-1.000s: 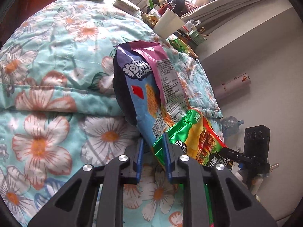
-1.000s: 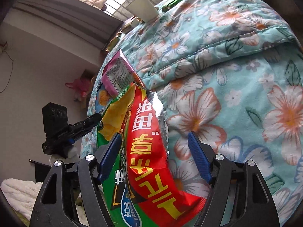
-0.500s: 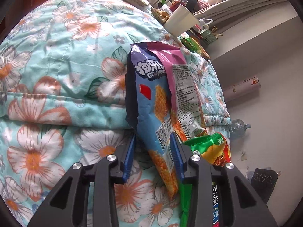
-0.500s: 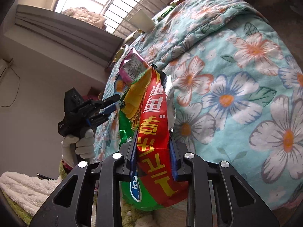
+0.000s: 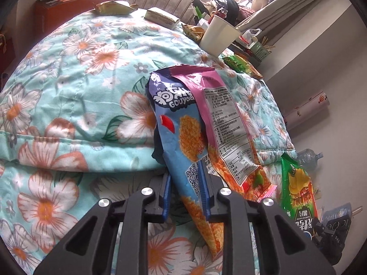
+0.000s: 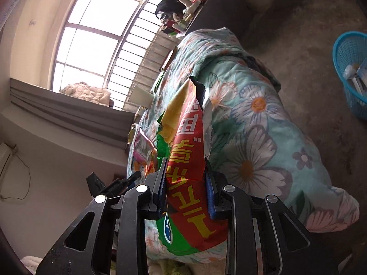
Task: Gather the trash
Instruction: 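Close the right tool on the red snack bag while the left tool lifts the purple packet, then carry the snack bags with both tools over the blue wastebasket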
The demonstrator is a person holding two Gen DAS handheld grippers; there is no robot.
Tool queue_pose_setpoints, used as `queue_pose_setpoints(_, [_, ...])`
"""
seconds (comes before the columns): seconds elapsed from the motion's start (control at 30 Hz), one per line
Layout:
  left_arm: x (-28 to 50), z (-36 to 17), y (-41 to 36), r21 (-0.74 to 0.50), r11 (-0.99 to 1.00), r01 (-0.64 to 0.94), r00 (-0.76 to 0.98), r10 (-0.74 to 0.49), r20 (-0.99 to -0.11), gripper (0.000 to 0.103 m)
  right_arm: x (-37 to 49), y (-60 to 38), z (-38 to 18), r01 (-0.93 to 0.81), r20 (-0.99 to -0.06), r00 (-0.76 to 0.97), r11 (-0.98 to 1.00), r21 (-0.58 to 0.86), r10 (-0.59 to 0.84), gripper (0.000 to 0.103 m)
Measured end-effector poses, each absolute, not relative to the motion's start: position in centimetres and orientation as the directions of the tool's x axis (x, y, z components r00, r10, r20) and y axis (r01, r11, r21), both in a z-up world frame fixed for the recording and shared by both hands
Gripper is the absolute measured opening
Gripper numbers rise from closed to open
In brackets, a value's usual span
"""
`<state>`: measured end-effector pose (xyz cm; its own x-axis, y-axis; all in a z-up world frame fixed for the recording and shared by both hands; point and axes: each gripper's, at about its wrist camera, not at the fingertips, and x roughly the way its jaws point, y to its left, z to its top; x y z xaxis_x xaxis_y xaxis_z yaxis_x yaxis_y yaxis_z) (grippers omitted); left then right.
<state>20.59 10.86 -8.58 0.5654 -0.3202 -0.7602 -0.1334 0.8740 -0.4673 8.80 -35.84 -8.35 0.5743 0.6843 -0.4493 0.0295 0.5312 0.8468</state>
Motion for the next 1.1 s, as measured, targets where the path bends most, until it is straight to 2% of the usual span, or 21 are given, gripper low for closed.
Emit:
queue_pose_setpoints(0.1, [20.2,-7.4,11.0,-0.471,0.874,-0.116,0.592,-0.32,-0.74,0.01,8.7,-36.0,-7.9,0.018,-0.428,0.584,0.516,0.856,0.69,0.026])
queue_pose_setpoints(0.37, [19.1,-3.6,11.3,-0.498,0.865,-0.058,0.654,-0.344,-0.673,0.001,8.4,-37.0,-6.0,-0.023,-0.376,0.627,0.499,0.867,0.682,0.026])
queue_pose_setpoints(0.8, [17.4,1.3,8.2,-0.494,0.865,0.089,0.706,-0.404,-0.581,0.001,7.5,-38.8,-4.9,-0.063,-0.312,0.669,0.47,0.88,0.674,0.026])
queue_pose_setpoints(1.1, [18.3,4.0,3.9,-0.462,0.865,0.196,0.719,-0.447,-0.532,0.001,5.7,-43.6,-4.0,-0.06,-0.255,0.755,0.451,0.891,0.605,0.026])
